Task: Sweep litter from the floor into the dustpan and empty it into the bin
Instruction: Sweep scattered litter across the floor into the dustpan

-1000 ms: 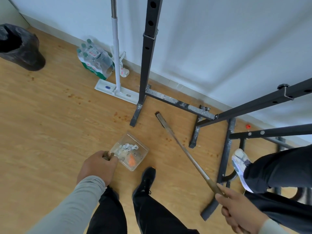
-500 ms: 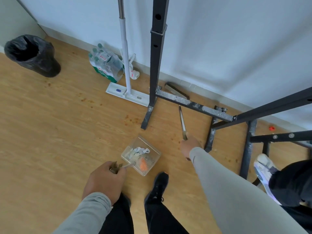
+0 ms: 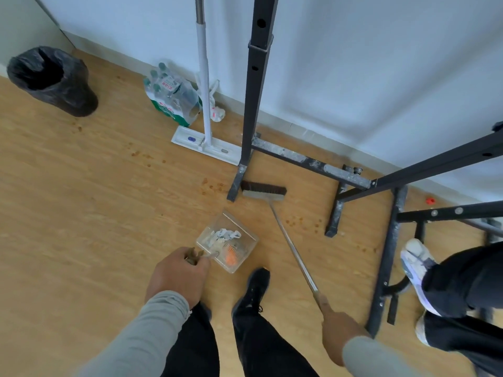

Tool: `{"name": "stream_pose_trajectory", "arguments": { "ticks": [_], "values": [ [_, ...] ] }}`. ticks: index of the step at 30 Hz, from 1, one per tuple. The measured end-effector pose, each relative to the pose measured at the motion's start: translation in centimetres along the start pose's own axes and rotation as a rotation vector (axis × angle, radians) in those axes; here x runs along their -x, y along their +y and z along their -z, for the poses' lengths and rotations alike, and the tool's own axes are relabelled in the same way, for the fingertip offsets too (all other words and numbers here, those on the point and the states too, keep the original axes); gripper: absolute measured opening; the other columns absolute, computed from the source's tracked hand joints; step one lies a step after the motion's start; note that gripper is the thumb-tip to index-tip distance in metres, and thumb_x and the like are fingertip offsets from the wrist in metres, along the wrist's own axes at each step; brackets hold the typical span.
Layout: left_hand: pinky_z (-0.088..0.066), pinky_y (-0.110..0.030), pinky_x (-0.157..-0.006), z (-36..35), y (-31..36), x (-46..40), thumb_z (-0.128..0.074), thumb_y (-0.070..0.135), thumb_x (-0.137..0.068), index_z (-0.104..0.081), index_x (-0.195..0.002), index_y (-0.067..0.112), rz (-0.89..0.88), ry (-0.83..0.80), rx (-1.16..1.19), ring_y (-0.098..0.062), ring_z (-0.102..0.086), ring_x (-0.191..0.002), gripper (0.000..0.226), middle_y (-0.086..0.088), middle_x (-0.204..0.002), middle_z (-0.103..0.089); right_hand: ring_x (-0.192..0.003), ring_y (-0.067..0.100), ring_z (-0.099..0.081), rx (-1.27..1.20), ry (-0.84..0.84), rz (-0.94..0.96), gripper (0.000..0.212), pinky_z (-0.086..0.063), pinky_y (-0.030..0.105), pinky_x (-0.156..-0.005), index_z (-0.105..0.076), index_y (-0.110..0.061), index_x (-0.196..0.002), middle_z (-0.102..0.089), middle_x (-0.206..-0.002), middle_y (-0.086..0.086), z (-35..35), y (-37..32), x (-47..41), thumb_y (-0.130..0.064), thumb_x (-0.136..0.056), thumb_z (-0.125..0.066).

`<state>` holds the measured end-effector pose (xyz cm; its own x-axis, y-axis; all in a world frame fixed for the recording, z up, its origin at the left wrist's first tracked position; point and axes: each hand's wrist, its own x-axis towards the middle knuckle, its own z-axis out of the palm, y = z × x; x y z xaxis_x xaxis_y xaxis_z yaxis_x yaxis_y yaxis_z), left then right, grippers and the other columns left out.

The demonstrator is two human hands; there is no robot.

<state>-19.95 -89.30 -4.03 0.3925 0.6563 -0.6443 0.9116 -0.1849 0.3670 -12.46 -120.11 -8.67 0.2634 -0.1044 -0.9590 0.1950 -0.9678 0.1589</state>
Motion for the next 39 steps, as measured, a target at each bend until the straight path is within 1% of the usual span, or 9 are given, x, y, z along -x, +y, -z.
{"name": "stream_pose_trajectory", "arguments": {
  "ticks": [3, 5, 6, 14, 20, 24, 29, 34, 39],
  "values": [
    [-0.048, -0.03, -0.059, 0.1, -0.3, -0.2, -0.057, 0.042, -0.085, -0.063, -0.082, 0.028, 0.007, -0.001, -0.021, -0.016, -0.062, -0.066, 0.015, 0.007, -0.073, -0.066, -0.115, 0.017, -0.06, 0.078, -0.075, 0.032, 0.067, -0.044, 0.032, -0.1, 0.001, -0.039, -0.158, -0.055, -0.137, 0.006, -0.1, 3.0, 3.7, -0.014, -0.101, -0.024],
    [-0.048, -0.03, -0.061, 0.2, -0.3, -0.2, -0.057, 0.042, -0.085, -0.063, -0.086, 0.03, 0.006, -0.008, -0.014, -0.015, -0.062, -0.068, 0.014, 0.008, -0.077, -0.067, -0.109, 0.017, -0.06, 0.079, -0.015, 0.032, 0.043, -0.046, 0.038, -0.104, -0.026, -0.043, -0.14, -0.056, -0.13, 0.003, -0.4, 5.7, 4.6, -0.045, -0.1, -0.009],
    [-0.048, -0.03, -0.062, 0.2, -0.3, -0.2, -0.057, 0.042, -0.085, -0.063, -0.085, 0.029, 0.0, -0.009, -0.012, -0.015, -0.062, -0.068, 0.013, 0.008, -0.076, -0.067, -0.104, 0.019, -0.063, 0.102, 0.051, 0.022, 0.057, -0.049, 0.04, -0.1, -0.03, -0.043, -0.145, -0.06, -0.121, 0.002, -0.5, 7.5, 4.9, -0.055, -0.095, -0.006],
    [-0.047, -0.031, -0.06, -0.2, -0.1, -0.7, -0.057, 0.041, -0.086, -0.063, -0.077, 0.024, -0.043, -0.001, 0.004, -0.02, -0.062, -0.067, 0.02, 0.001, -0.075, -0.067, -0.097, 0.021, -0.066, -0.102, 0.283, 0.043, 0.054, -0.052, 0.027, -0.08, -0.029, -0.028, -0.156, -0.068, -0.121, 0.005, 1.1, 9.0, 7.1, -0.029, -0.103, -0.036],
    [-0.061, -0.042, -0.069, -0.4, -3.0, -0.5, -0.057, 0.042, -0.086, -0.062, -0.087, 0.025, -0.055, -0.089, 0.023, -0.028, -0.071, -0.067, 0.018, -0.001, -0.08, -0.071, -0.086, 0.018, -0.061, -0.133, 0.125, -0.065, 0.091, -0.052, 0.03, -0.071, 0.006, -0.04, -0.158, -0.055, -0.1, -0.002, -4.4, -0.4, 4.0, -0.001, -0.088, -0.036],
    [-0.062, -0.046, -0.071, 0.3, -4.7, -0.1, -0.062, 0.04, -0.087, -0.063, -0.095, 0.022, -0.052, -0.149, 0.025, -0.032, -0.068, -0.067, 0.019, -0.007, -0.082, -0.072, -0.087, 0.018, -0.061, -0.056, 0.099, -0.129, 0.103, -0.053, 0.029, -0.072, 0.012, -0.041, -0.157, -0.056, -0.111, 0.0, -10.2, 1.7, 7.1, 0.008, -0.083, -0.04],
    [-0.062, -0.046, -0.073, 1.0, -6.3, 1.5, -0.061, 0.046, -0.083, -0.065, -0.104, 0.018, -0.121, -0.19, -0.104, -0.031, -0.066, -0.066, 0.035, -0.007, -0.08, -0.072, -0.096, 0.018, -0.062, -0.225, 0.041, -0.162, 0.095, -0.057, 0.03, -0.082, -0.004, -0.056, -0.153, -0.055, -0.121, -0.002, -14.4, 4.9, 11.7, 0.0, -0.088, -0.044],
    [-0.049, -0.032, -0.07, 1.6, -5.9, 4.7, -0.06, 0.037, -0.091, -0.059, -0.133, 0.019, -0.235, -0.218, -0.228, -0.027, -0.063, -0.082, 0.045, 0.0, -0.095, -0.062, -0.103, 0.014, -0.061, -0.646, 0.171, -0.107, 0.052, -0.049, 0.025, -0.087, -0.038, -0.049, -0.149, -0.062, -0.125, -0.007, -18.0, 8.3, 15.7, -0.029, -0.101, -0.045],
    [-0.054, -0.033, -0.071, 1.5, -6.8, 4.5, -0.06, 0.036, -0.091, -0.06, -0.131, 0.021, -0.245, -0.23, -0.25, -0.028, -0.067, -0.08, 0.043, -0.001, -0.095, -0.066, -0.045, 0.015, -0.046, -1.107, 0.139, -0.193, 0.042, -0.035, 0.022, -0.046, -0.05, -0.032, -0.143, -0.053, -0.057, -0.003, -20.1, 9.4, 18.3, -0.028, -0.101, -0.052]
  ]
}}
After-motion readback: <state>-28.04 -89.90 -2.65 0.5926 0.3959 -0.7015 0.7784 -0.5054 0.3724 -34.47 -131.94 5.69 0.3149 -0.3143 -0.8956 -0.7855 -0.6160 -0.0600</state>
